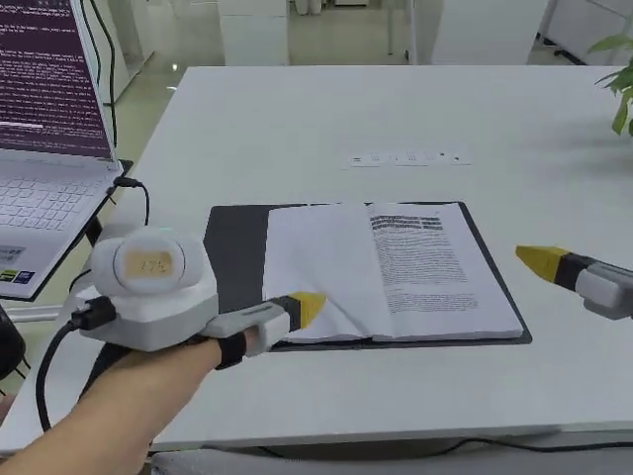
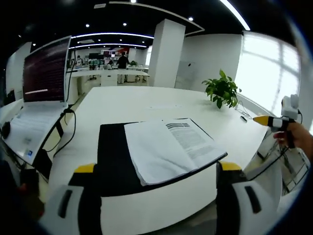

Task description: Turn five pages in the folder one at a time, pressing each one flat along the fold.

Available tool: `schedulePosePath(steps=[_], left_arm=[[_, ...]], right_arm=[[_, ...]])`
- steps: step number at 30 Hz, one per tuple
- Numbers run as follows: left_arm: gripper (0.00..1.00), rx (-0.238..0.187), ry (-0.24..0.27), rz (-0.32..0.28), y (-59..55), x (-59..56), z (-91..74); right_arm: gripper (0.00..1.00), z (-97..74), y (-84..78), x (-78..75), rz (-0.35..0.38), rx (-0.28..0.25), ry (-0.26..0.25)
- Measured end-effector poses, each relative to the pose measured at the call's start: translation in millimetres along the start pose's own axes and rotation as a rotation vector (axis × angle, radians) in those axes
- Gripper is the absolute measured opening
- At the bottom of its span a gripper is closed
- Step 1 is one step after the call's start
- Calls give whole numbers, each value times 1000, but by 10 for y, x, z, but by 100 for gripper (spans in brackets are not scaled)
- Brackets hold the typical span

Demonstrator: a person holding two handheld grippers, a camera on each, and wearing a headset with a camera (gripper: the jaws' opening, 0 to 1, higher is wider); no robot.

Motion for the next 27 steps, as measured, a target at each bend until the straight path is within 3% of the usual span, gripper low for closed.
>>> schedulePosePath(steps=[5,13,19,27], left_arm=[[99,9,18,23,-35,34,-67],[99,-7,49,27,46,71,-176],[99,3,63,25,57,82,-212],[99,3,91,65,57,78,-243]], right_arm=[[100,-38,-77,-56,-38,22,13],[100,-31,-86,-143,5,5,28],[100,48,-122,-122,10,17,43],[100,182,-246,-84,22,58,58]])
Point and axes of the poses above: the centre of the closed fingertips' face, and the gripper's own axes: z roughly forward along the fingers, x roughly to its left, y roughly out of its top, the point moved 5 cm from there along -z, roughly backward along the fingers, and after that the axes turned 11 degrees about z, right-handed, at the moved point
